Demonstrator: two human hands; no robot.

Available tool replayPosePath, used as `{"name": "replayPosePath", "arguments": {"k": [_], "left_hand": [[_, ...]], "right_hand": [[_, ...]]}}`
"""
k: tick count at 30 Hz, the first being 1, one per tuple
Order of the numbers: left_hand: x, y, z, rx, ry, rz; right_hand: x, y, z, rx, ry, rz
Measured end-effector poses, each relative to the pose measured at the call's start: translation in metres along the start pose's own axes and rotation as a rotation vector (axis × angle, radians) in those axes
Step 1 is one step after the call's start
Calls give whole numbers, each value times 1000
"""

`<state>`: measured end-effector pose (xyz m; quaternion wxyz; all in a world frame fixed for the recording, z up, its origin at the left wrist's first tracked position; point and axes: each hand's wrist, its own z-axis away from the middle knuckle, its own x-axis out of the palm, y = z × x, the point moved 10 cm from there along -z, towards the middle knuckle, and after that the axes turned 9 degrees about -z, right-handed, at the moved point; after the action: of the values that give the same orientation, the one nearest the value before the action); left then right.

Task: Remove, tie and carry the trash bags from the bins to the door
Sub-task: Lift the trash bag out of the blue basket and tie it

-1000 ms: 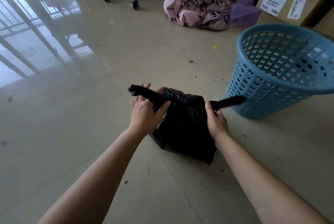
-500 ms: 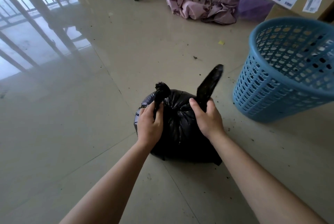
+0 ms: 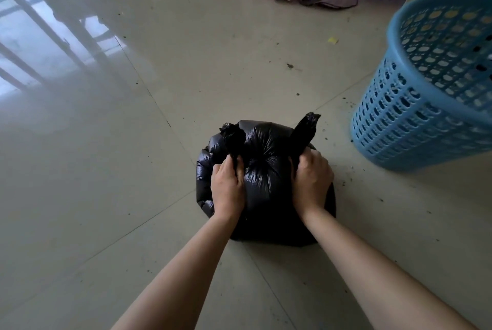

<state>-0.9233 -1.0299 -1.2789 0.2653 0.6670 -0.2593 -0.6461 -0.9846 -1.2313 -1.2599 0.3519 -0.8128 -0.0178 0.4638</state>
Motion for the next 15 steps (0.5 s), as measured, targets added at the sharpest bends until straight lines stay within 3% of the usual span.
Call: {"name": "replayPosePath", "arguments": {"k": [8, 11, 15], "left_hand": [[15, -4, 10, -9, -109, -50], [21, -12, 13, -75, -187, -22], [6, -10, 11, -91, -177, 128]], "right_hand": [[15, 9, 9, 37, -161, 12], [22, 16, 9, 201, -381, -134], [15, 26, 2, 451, -415, -516]]}}
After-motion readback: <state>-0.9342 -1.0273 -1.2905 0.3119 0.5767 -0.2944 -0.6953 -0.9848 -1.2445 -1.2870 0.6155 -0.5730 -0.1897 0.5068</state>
